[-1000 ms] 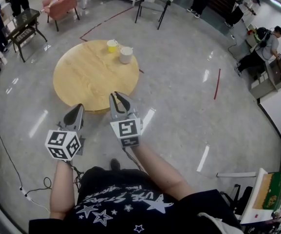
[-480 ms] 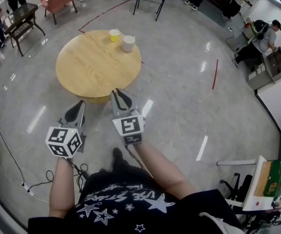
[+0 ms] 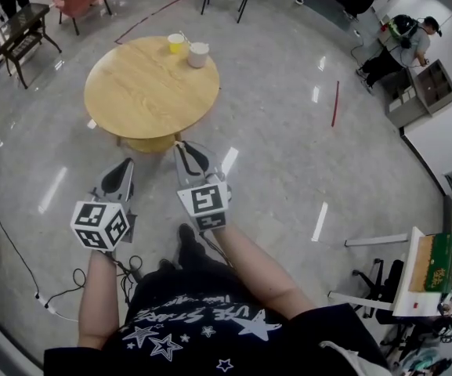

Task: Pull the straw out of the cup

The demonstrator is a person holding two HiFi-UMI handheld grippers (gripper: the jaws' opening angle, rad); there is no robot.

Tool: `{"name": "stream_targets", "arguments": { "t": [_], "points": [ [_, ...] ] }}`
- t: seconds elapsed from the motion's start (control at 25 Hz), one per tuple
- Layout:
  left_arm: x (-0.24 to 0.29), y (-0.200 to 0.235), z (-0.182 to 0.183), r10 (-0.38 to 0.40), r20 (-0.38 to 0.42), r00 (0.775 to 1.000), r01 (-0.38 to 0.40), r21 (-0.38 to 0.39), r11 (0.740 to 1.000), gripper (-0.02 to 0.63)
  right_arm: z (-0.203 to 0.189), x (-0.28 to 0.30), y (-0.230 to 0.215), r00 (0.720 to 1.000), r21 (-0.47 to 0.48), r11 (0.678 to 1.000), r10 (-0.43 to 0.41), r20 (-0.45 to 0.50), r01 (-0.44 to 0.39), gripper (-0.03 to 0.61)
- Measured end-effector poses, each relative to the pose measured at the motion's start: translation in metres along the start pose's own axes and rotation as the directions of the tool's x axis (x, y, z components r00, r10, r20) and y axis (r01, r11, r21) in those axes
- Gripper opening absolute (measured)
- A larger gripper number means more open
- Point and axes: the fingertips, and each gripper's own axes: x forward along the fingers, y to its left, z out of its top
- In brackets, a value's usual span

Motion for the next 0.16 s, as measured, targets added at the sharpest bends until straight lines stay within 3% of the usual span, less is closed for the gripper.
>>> {"name": "stream_targets", "arguments": {
  "t": [0.16],
  "points": [
    [-0.0113,-0.0001,-0.0040,-0.006,-0.003,1.000,0.006,-0.004,1.000,0.006,-0.0016,-0.0072,0.0123,1.000,-0.001,1.000,0.007,-0.010,-0.007,0.040]
  ]
}}
